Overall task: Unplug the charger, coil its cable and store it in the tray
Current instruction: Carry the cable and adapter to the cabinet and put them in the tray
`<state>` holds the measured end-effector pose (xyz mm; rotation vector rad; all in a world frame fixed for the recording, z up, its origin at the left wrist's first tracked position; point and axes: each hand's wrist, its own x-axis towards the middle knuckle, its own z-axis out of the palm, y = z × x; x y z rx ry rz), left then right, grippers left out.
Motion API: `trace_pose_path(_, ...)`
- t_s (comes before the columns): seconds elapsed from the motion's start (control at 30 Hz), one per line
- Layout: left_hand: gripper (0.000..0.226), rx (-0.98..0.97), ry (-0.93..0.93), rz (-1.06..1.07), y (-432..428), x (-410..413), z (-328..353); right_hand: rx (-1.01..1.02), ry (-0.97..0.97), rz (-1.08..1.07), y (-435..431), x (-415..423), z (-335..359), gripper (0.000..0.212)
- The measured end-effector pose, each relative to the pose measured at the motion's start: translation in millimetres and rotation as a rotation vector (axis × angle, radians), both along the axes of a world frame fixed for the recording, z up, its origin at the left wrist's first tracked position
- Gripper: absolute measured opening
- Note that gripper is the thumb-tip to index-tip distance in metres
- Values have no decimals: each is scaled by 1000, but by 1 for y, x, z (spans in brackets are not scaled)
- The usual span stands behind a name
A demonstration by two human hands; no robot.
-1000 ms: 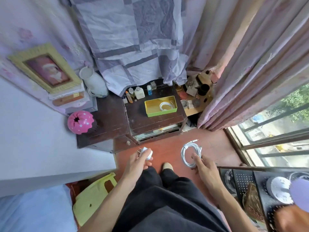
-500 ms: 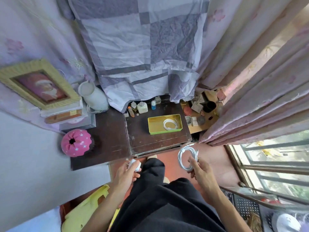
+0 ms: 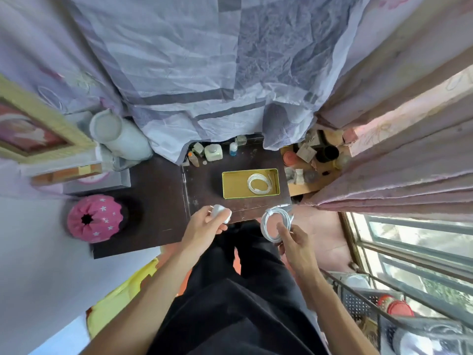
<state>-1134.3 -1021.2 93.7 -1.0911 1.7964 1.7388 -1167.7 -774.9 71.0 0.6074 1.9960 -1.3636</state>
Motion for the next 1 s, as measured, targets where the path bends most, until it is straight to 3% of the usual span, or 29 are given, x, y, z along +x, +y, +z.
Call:
trace_pose_path(0.1, 37, -15, -30, 14, 2, -8, -18, 69, -84, -33, -10, -30, -42, 53)
trace_pose_path(0.3, 42, -71, -86, 55, 5, -30, -57, 91, -254, -71, -36, -98, -135, 37)
trace_pose_path(0.5, 45, -105, -153, 31, 11, -41, -92, 213, -251, -46, -61, -137, -211, 37)
trace_pose_path(0.67, 49, -116, -187, -2, 9, -52, -118, 360, -230, 42, -67, -149, -243, 39)
trace_pose_path(0.83, 35, -106, -175, -11, 4, -56, -138, 457, -251, 145, -67, -162, -259, 38)
trace_pose_path(1.0, 25, -124, -172, 18, 3, -51, -148, 557, -248, 236, -68, -164, -265, 51)
